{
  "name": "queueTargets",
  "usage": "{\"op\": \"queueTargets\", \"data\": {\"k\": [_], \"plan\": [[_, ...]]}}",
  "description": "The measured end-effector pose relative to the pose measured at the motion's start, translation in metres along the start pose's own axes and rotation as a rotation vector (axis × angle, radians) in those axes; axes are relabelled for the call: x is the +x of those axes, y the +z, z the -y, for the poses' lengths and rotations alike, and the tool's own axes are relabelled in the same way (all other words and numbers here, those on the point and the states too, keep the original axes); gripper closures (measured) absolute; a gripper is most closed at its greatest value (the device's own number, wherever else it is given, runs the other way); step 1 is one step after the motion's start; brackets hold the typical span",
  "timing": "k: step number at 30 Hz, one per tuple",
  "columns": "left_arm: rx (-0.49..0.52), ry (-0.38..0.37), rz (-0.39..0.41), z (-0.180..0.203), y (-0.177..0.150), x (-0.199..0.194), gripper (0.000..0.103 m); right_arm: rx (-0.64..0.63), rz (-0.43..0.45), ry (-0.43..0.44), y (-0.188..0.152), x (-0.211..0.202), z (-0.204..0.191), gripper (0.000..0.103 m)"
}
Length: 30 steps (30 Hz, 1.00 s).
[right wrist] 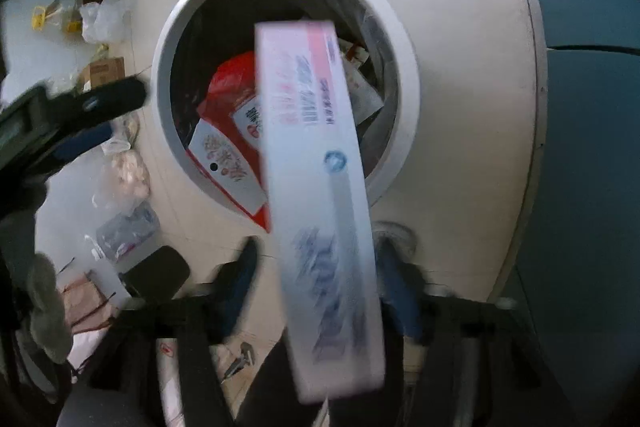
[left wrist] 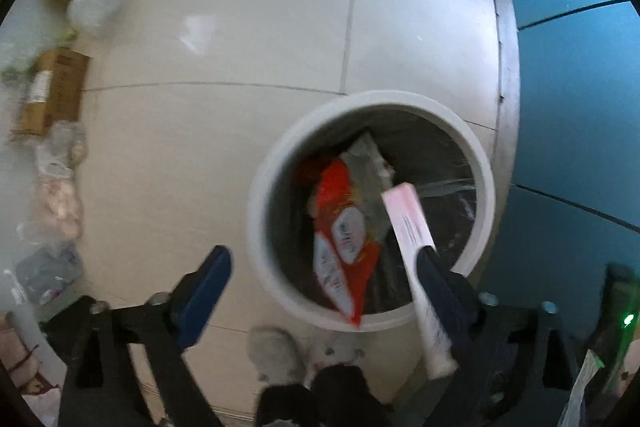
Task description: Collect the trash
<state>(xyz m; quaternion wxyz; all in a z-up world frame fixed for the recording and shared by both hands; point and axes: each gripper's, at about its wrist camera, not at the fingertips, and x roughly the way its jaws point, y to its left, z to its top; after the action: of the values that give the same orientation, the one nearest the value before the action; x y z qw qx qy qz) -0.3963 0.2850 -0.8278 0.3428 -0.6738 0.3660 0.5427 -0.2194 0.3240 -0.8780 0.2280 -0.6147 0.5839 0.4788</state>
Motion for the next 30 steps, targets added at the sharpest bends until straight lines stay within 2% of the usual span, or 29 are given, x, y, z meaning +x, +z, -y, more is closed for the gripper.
{"op": "queueTargets", "data": {"k": [2, 3, 4, 6, 9, 14, 19, 23, 30], "plan": [[0.008, 0.043, 0.042, -0.004, -0.008, -0.015, 0.001, -0.007, 0.031, -0.016, -0.003, -0.010, 0.000, 0.020], [0.007, 0.069, 0.066, -0.007, -0.017, -0.026, 0.001, -0.011, 0.049, -0.040, -0.005, -0.016, -0.001, 0.016], [0.005, 0.080, 0.084, -0.005, -0.019, -0.031, 0.001, -0.018, 0.072, -0.069, -0.009, -0.024, -0.003, 0.006], [0.003, 0.096, 0.125, -0.008, -0.035, -0.049, 0.001, -0.034, 0.116, -0.108, -0.022, -0.040, -0.014, 0.000], [-0.007, 0.111, 0.179, -0.013, -0.059, -0.072, 0.001, -0.052, 0.185, -0.159, -0.043, -0.065, -0.018, 0.000], [-0.013, 0.120, 0.245, -0.017, -0.097, -0.123, 0.001, -0.045, 0.286, -0.170, -0.091, -0.112, -0.032, 0.000], [0.008, 0.105, 0.323, -0.018, -0.145, -0.194, 0.001, -0.055, 0.403, -0.193, -0.165, -0.182, -0.054, 0.000], [0.024, 0.087, 0.397, -0.021, -0.193, -0.266, 0.001, -0.061, 0.498, -0.193, -0.225, -0.240, -0.076, 0.000], [0.055, 0.075, 0.491, -0.035, -0.278, -0.371, 0.001, -0.086, 0.678, -0.185, -0.360, -0.351, -0.123, 0.000]]}}
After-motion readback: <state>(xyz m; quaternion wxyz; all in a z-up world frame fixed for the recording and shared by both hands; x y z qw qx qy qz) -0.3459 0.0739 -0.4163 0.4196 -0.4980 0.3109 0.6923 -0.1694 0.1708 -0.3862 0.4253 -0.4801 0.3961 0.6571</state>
